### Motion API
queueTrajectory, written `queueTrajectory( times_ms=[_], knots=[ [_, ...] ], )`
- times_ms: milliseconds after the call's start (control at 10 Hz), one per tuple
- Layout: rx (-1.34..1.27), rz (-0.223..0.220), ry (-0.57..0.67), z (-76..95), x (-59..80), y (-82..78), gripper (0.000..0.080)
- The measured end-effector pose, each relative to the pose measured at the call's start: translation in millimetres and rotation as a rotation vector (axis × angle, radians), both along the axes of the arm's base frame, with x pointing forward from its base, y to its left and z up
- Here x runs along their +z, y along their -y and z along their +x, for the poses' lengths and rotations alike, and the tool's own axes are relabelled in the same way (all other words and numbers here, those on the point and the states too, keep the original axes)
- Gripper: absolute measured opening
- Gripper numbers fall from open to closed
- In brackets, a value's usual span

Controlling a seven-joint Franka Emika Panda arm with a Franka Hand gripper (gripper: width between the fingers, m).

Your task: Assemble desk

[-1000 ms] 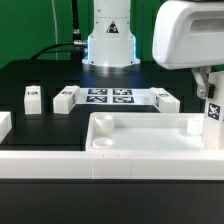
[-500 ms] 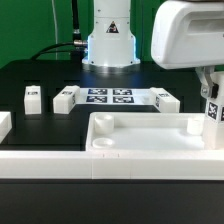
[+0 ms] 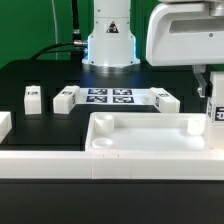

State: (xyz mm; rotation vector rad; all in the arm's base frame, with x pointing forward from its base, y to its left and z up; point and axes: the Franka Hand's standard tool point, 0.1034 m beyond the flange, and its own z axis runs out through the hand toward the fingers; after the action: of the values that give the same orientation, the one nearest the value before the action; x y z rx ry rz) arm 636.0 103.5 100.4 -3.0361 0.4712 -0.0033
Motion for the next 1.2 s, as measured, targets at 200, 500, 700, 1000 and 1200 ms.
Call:
queueTrajectory(
  times_ms=[200,500,700,1000,1200],
  knots=[
    [-0.158,-0.017,-0.012,-0.4,-0.6,9.6,0.0292],
    [-0.361,-0.045,-0.024,-1.8,-0.1,27.5,0.0295],
    [-0.420,-0.058,-0.028,-2.0,0.3,31.9,0.0295],
    [-0.435,-0.058,-0.030,-2.6,-0.9,32.3,0.0597],
    [-0.386,-0.060,-0.049,-6.9,3.8,23.4,0.0639]
  ],
)
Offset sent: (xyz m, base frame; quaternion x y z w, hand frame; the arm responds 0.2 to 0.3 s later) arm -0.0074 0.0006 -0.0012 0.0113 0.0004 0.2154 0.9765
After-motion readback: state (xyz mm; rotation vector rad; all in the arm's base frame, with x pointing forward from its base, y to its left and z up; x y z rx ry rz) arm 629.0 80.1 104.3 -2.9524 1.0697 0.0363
